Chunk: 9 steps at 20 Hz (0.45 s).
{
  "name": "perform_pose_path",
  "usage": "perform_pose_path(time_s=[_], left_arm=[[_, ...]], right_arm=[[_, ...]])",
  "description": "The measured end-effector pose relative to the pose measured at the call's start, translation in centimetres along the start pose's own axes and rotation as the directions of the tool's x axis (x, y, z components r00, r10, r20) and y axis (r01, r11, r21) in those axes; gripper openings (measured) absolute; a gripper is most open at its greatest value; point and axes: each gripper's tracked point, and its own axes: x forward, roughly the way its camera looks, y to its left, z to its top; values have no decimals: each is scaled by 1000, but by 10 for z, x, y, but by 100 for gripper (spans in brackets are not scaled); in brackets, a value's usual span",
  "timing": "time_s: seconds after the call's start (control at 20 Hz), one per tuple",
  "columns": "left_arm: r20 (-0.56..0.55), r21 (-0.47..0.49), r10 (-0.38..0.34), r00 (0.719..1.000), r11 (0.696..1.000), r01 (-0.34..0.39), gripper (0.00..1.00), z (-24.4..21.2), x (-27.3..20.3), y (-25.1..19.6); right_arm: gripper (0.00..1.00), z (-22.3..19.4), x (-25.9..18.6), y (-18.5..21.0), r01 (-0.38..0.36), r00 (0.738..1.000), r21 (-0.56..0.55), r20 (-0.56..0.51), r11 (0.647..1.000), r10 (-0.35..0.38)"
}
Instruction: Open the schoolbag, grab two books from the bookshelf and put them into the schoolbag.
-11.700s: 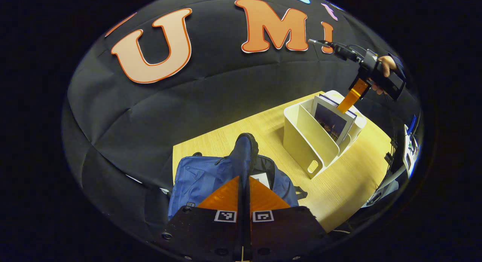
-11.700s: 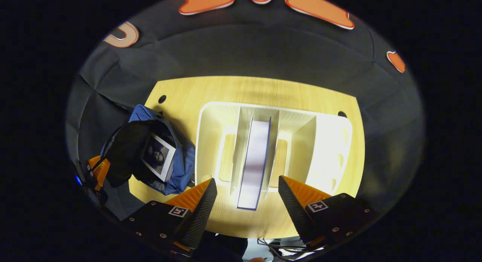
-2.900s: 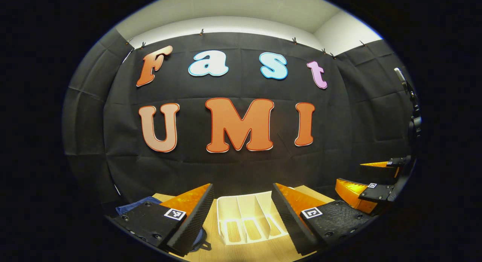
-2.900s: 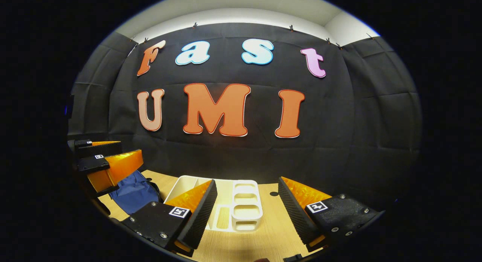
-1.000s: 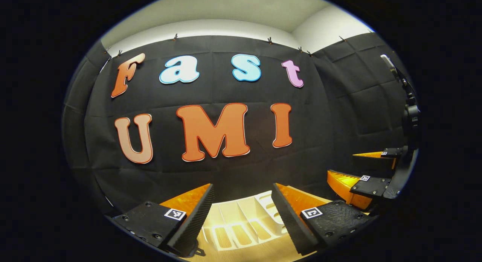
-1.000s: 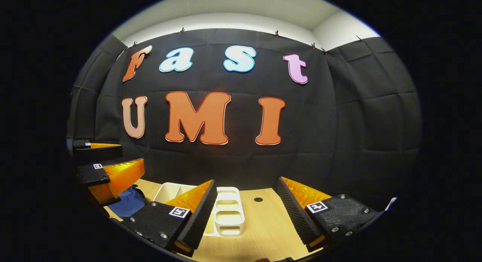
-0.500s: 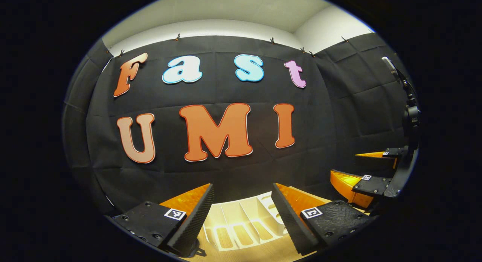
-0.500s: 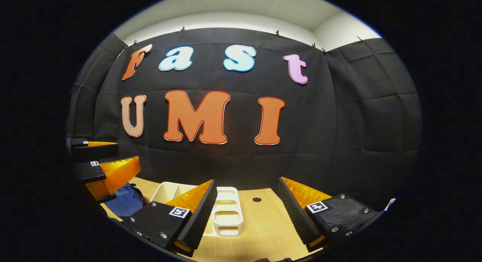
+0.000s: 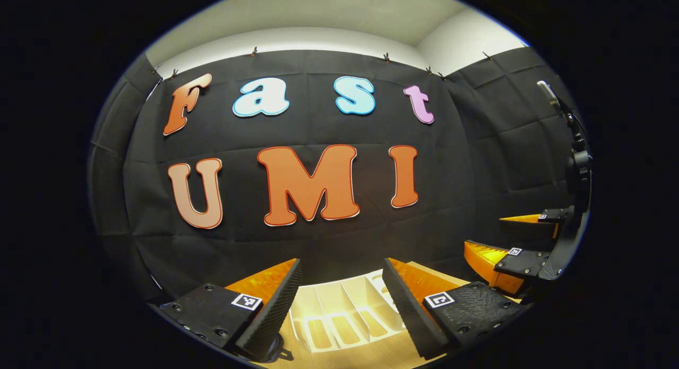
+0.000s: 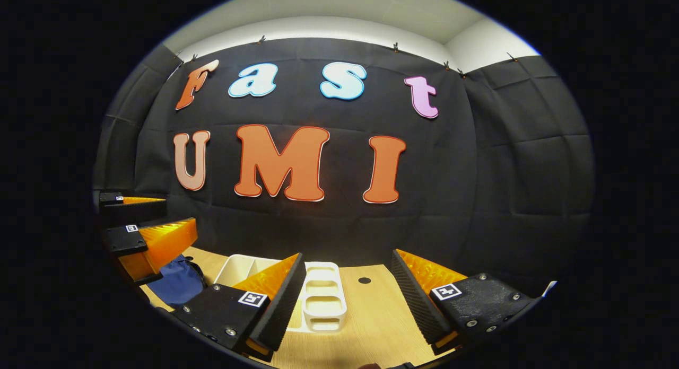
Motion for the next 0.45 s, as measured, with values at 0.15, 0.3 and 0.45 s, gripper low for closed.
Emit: perform_pose_path(time_s=[0.15, 0.3, 0.45], left_arm=[[-1, -3, -1, 1000, 1000, 1, 95, 1, 0, 1], [-4, -5, -1, 1000, 1000, 1, 100, 0, -1, 1], [-2, 1, -8, 1000, 1000, 8, 95, 1, -1, -2]], right_arm=[[97, -2, -1, 1, -3, 1000, 0, -6, 1000, 3], [97, -2, 1, 0, 0, 1000, -2, -5, 1000, 0], [96, -2, 0, -2, 5, 1000, -2, -6, 1000, -5]])
